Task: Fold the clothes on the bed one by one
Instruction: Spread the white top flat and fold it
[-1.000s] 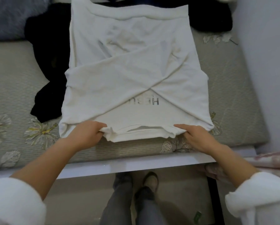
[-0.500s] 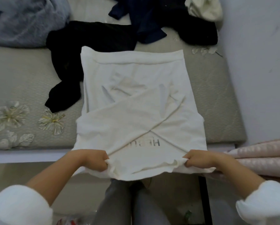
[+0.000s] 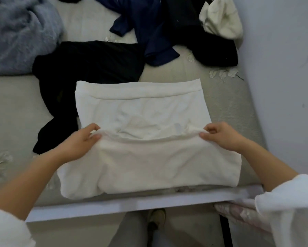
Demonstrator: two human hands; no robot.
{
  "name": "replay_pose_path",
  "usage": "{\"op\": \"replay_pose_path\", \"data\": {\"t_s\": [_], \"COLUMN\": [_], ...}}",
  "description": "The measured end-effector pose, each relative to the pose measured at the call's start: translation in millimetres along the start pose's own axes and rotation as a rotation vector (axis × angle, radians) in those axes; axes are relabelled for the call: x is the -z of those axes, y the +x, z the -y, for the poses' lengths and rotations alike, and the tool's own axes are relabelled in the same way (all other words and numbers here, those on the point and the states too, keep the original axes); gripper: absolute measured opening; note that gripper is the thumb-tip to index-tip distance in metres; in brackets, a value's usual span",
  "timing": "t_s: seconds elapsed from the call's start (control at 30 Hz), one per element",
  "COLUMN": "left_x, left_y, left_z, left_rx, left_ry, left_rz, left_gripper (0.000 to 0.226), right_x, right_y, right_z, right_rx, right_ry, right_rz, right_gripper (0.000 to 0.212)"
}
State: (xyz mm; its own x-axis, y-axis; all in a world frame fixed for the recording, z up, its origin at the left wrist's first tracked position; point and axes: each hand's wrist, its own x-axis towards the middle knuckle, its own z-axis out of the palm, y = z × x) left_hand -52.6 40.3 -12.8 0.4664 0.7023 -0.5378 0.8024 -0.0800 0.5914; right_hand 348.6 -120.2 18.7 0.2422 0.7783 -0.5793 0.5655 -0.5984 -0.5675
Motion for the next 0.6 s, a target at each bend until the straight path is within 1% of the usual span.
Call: {"op": "replay_pose_path", "data": {"t_s": [0.1,0.17,0.23,0.33,0.37,0.4,0.47,0.5,0.6], "left_x": [28,46,64,79,78,75,58,44,-9], "left_y": [50,87,124,173,183,195,205,204,175], "left_z": [-14,-25,-34,-38,-38,-37,-33,-30,-19], "left_rx": [-0.122,-0.175,-0.197,-0.171,-0.152,-0.122,-0.049,-0.018,-0.005], "left_ry": [0.164,0.272,0.343,0.351,0.327,0.279,0.200,0.200,0.241], "left_rz": [-0.168,-0.248,-0.320,-0.432,-0.478,-0.522,-0.581,-0.597,-0.590], "left_gripper": [0.011,0.016,0.017,0.019,0.021,0.024,0.034,0.039,0.049], "right_x": [25,38,46,45,40,32,12,1,-32], "right_y": [50,88,126,177,187,199,209,208,180], "right_z": [25,42,58,74,76,77,71,64,35], "right_rx": [0.021,0.037,0.042,0.044,0.043,0.033,-0.006,-0.030,-0.081], "right_ry": [0.022,-0.021,-0.067,-0.061,-0.033,-0.008,-0.018,-0.037,-0.015], "right_rz": [-0.098,-0.191,-0.283,-0.407,-0.435,-0.451,-0.457,-0.469,-0.553], "right_gripper": [0.020,0.017,0.016,0.018,0.017,0.022,0.040,0.044,0.043]}}
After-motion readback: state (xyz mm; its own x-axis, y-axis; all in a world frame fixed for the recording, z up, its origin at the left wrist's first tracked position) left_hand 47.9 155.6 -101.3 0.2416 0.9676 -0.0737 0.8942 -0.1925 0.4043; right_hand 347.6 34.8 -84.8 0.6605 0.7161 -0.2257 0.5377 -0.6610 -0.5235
